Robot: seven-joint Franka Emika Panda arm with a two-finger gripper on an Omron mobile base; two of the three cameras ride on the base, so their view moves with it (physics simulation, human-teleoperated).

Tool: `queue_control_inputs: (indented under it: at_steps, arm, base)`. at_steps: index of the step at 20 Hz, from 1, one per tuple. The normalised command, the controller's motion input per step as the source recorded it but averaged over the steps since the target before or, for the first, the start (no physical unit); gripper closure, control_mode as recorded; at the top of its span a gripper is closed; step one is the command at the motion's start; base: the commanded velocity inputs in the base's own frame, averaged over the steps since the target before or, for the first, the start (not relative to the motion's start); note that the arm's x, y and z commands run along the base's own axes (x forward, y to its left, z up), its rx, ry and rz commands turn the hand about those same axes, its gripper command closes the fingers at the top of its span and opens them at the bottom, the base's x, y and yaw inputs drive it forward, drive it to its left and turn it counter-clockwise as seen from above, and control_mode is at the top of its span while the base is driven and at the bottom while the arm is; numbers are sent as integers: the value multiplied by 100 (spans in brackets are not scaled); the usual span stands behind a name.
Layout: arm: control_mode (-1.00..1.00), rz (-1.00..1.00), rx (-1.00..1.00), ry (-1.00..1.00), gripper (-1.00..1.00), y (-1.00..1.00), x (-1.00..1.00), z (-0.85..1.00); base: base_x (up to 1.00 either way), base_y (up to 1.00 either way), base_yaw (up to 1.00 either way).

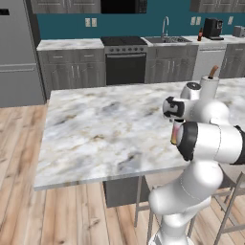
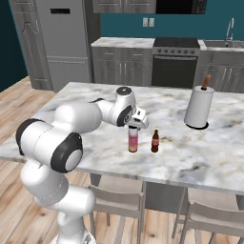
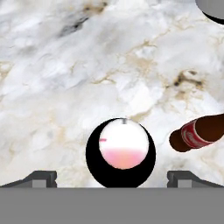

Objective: Place the large bottle from the dining counter next to the other large bottle outside the sink, and place the small bottle from the dining counter next to the other small bottle inside the sink.

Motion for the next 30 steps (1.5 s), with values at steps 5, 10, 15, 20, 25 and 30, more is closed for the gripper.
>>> queue_control_inputs:
  at_steps: [5,10,15,20,25,30]
  arm:
    - [-100,0,0,0,-100,-2,17,0]
    - [-100,0,0,0,-100,-8,7,-1]
    - [-100,0,0,0,-100,-10,2,-4]
    - [-100,0,0,0,100,-7,1,-3]
    - [-100,0,0,0,100,-7,0,0]
    - [-100,0,0,0,100,0,4,0]
  base:
    - [0,0,0]
    - [0,0,0]
    - [0,0,0]
    - [0,0,0]
    - [0,0,0]
    - [0,0,0]
